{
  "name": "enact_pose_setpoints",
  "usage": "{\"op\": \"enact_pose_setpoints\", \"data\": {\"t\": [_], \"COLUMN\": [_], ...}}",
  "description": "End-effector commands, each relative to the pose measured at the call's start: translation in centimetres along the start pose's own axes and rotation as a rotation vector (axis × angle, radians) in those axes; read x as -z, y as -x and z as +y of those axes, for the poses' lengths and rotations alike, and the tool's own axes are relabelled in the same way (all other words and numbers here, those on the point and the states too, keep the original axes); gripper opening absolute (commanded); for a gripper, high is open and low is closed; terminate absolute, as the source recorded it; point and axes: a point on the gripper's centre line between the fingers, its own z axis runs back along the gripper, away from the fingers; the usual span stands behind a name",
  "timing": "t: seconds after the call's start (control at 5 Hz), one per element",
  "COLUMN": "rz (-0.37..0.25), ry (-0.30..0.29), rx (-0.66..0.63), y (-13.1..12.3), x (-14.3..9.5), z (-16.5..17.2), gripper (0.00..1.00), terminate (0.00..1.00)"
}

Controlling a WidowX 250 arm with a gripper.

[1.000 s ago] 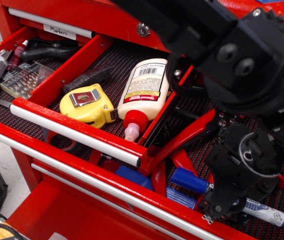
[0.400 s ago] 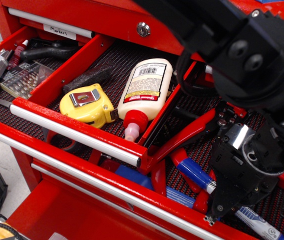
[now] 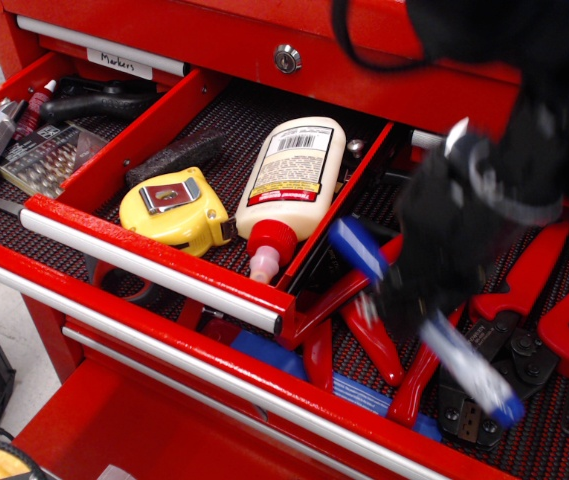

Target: Pick up blue pen and put into drawer

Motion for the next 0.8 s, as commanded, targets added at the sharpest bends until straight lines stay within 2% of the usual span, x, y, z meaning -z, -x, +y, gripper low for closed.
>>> {"op": "enact_pose_setpoints", "data": {"t": [0.0,0.2,0.4,0.6], "rz": [-0.119,-0.166,-0.185,-0.187], "ry": [0.078,0.110,0.172,0.291], "rx": [0.177,0.275,0.315,0.462], "y": [-6.1,-9.4,-11.2,-11.4], "x": [-3.0,-2.5,-1.8,-1.2], "z": [0.2,0.2,-0.1,0.2], "gripper": [0.00,0.00,1.00,1.00], "terminate": [0.00,0.00,0.00,0.00]}}
